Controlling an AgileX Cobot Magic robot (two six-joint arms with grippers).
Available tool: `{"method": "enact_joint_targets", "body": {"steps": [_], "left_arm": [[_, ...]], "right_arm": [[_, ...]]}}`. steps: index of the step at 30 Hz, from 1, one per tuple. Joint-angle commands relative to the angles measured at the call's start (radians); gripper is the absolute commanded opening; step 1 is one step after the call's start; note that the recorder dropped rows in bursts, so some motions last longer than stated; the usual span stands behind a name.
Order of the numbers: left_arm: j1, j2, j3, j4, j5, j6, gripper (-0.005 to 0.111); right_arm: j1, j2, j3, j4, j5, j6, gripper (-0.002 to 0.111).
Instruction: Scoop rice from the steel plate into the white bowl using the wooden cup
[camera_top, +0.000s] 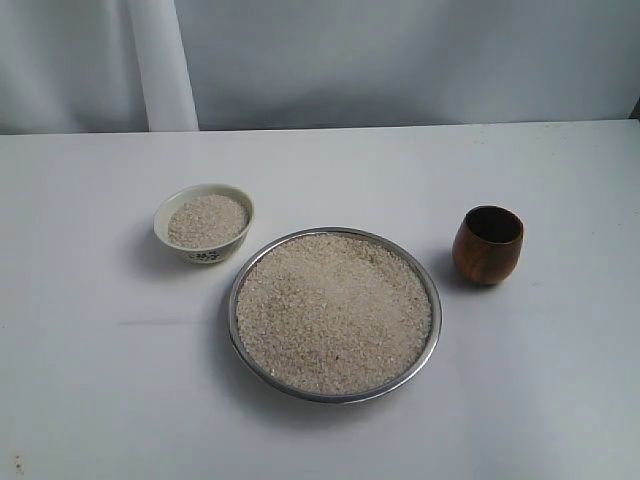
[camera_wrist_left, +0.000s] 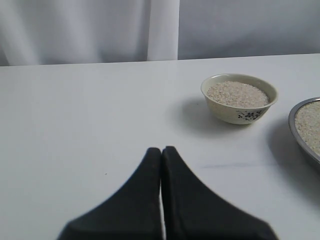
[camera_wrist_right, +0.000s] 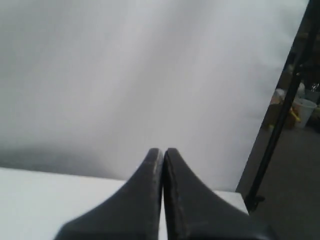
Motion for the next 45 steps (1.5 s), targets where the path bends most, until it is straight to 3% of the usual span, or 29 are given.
{"method": "enact_joint_targets", "body": {"steps": [1, 7, 12, 18, 27, 35, 38, 39, 40, 43, 45], "left_arm": [[-0.006, -0.003, 0.002, 0.000, -0.004, -0.003, 0.000], [-0.006, -0.003, 0.002, 0.000, -0.004, -0.001, 0.000], [-0.006, -0.003, 0.002, 0.000, -0.004, -0.001, 0.000], [-0.006, -0.003, 0.002, 0.000, -0.004, -0.003, 0.000], [-0.006, -0.003, 0.002, 0.000, -0.004, -0.003, 0.000], [-0.006, -0.003, 0.002, 0.000, -0.004, -0.001, 0.000], [-0.006, -0.003, 0.002, 0.000, -0.004, -0.001, 0.000], [-0.006, -0.003, 0.002, 0.000, -0.004, -0.001, 0.000], [-0.006, -0.003, 0.002, 0.000, -0.004, -0.001, 0.000], [-0.006, -0.003, 0.002, 0.000, -0.004, -0.003, 0.000], [-0.006, -0.003, 0.002, 0.000, -0.004, -0.003, 0.000]], "right_arm": [[0.003, 0.127, -0.006, -0.074, -0.018, 0.000, 0.000], [0.003, 0.271, -0.006, -0.074, -0.079, 0.142, 0.000], [0.003, 0.385, -0.003, -0.074, -0.103, 0.151, 0.000], [0.005, 0.471, 0.095, -0.217, -0.493, 0.135, 0.000], [0.005, 0.613, 0.103, -0.238, -0.504, 0.051, 0.000], [0.005, 0.705, 0.103, -0.234, -0.647, 0.007, 0.002], [0.005, 0.726, 0.103, -0.283, -0.714, -0.004, 0.023], [0.005, 0.736, 0.103, -0.294, -0.728, -0.004, 0.033], [0.005, 0.742, 0.103, -0.297, -0.734, -0.002, 0.053], [0.005, 0.761, 0.103, -0.237, -0.741, 0.002, 0.094], [0.005, 0.768, 0.103, -0.206, -0.744, 0.008, 0.105]]}}
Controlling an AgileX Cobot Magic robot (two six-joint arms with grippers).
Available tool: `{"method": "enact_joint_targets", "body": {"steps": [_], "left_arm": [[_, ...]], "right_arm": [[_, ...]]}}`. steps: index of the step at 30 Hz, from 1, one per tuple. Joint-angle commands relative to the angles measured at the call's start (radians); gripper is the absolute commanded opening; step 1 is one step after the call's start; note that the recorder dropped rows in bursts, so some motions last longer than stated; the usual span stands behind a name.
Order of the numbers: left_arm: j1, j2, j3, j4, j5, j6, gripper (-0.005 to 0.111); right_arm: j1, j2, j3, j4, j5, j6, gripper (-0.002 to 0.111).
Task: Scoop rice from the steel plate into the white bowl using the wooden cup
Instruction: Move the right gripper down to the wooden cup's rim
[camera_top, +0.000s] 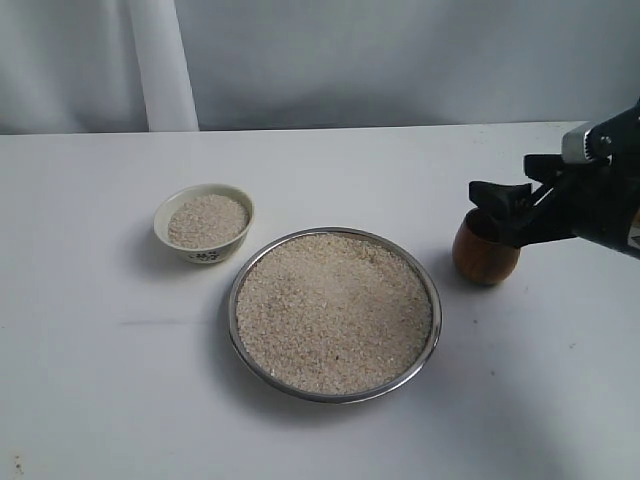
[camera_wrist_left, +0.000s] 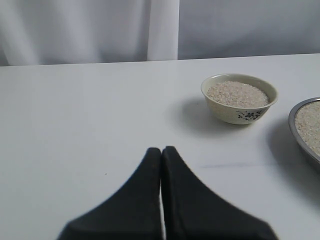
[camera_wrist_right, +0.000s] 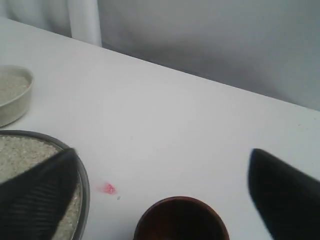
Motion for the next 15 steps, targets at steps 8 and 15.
{"method": "enact_joint_targets", "body": {"steps": [8, 15], "left_arm": [[-0.006, -0.003, 0.002, 0.000, -0.004, -0.003, 0.000], [-0.006, -0.003, 0.002, 0.000, -0.004, 0.000, 0.000]], "right_arm": [[0.000, 0.019, 0.004, 0.062, -0.025, -0.038, 0.105], [0.000, 0.021, 0.004, 0.001, 0.040, -0.105, 0.105]]}}
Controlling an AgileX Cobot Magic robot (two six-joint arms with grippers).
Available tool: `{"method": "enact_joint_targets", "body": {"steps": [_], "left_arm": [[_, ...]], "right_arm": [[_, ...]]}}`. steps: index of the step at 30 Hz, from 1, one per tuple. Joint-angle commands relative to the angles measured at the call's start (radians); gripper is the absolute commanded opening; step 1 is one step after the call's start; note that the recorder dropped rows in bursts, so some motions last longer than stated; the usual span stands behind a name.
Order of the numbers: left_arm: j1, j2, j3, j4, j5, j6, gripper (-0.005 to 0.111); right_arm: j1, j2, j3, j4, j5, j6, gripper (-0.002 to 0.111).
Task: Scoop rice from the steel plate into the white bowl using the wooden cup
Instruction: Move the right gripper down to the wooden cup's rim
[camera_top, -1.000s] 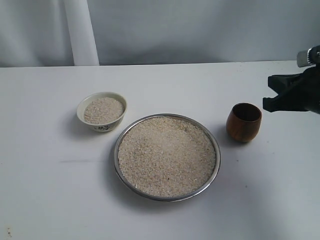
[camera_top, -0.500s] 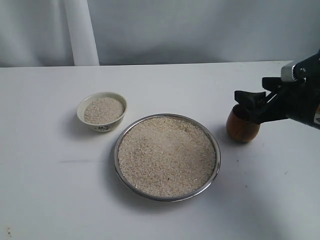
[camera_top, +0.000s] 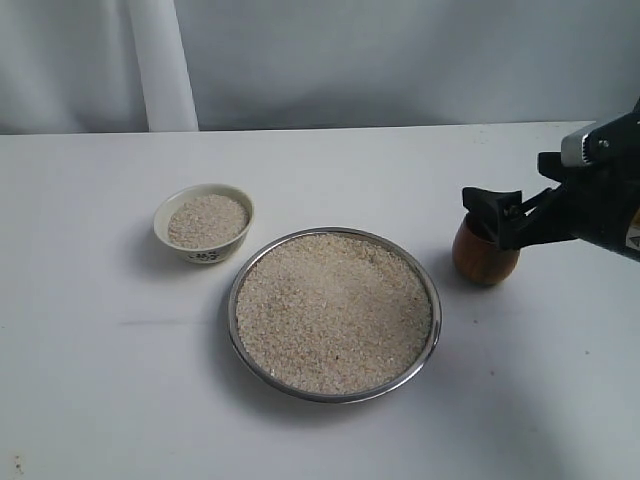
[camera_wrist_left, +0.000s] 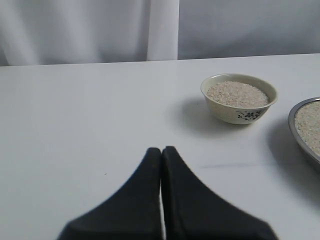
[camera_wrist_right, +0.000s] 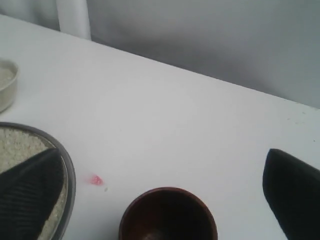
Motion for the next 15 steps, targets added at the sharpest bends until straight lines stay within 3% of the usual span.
{"method": "enact_joint_targets", "body": {"steps": [1, 15], "left_arm": [[-0.006, -0.003, 0.002, 0.000, -0.004, 0.000, 0.000], [-0.006, -0.003, 0.002, 0.000, -0.004, -0.003, 0.000]], "right_arm": [[0.000, 0.002, 0.004, -0.037, 0.031, -0.051, 0.105], [-0.002, 0.002, 0.004, -0.111, 0.045, -0.055, 0.105]]}}
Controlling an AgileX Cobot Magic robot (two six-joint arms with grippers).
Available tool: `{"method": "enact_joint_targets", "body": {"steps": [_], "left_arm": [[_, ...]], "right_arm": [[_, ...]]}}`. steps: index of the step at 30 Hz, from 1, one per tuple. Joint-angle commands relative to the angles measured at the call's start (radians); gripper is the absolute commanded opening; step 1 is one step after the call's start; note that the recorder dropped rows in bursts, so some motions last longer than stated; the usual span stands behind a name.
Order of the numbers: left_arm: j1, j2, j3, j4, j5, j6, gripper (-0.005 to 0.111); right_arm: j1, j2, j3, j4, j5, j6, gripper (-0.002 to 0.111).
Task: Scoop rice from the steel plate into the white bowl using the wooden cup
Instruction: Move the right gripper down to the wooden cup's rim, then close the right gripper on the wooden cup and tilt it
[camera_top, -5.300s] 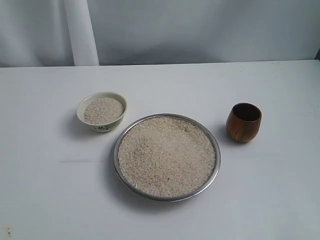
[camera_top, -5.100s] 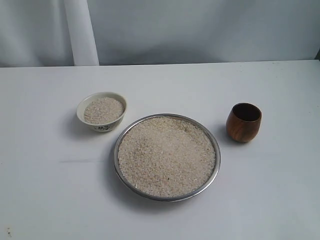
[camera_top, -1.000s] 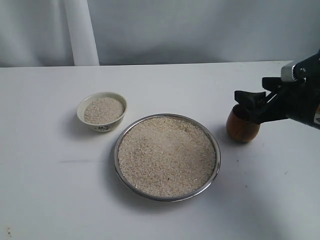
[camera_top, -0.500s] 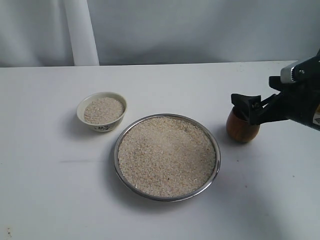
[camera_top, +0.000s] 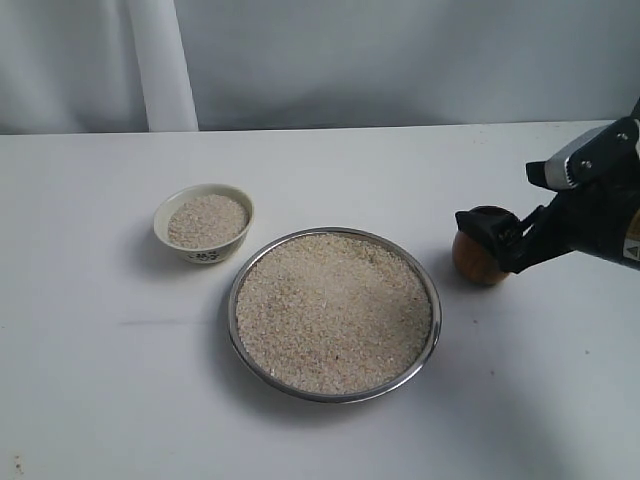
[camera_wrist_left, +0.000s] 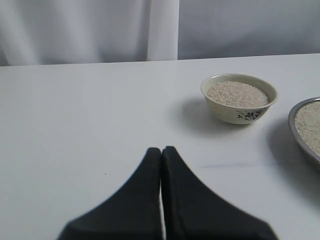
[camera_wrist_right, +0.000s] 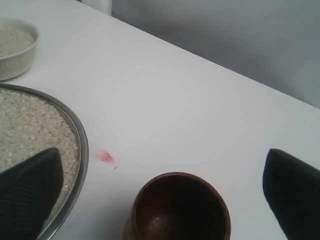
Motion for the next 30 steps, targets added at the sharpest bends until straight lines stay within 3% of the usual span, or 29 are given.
{"method": "enact_joint_targets", "body": {"steps": [1, 7, 10, 30], "left_arm": [[-0.006, -0.003, 0.002, 0.000, -0.004, -0.003, 0.000], [-0.006, -0.003, 0.002, 0.000, -0.004, -0.001, 0.000], [-0.006, -0.003, 0.002, 0.000, -0.004, -0.001, 0.000], [-0.006, -0.003, 0.002, 0.000, -0.004, -0.003, 0.000]], "right_arm": [[-0.002, 0.002, 0.004, -0.008, 0.026, -0.013, 0.105], [-0.002, 0.125, 0.004, 0.008, -0.055, -0.090, 0.105], [-0.002, 0.196, 0.004, 0.113, -0.078, -0.157, 0.105], [-0.002, 0.141, 0.004, 0.185, 0.004, -0.204, 0.105]]}}
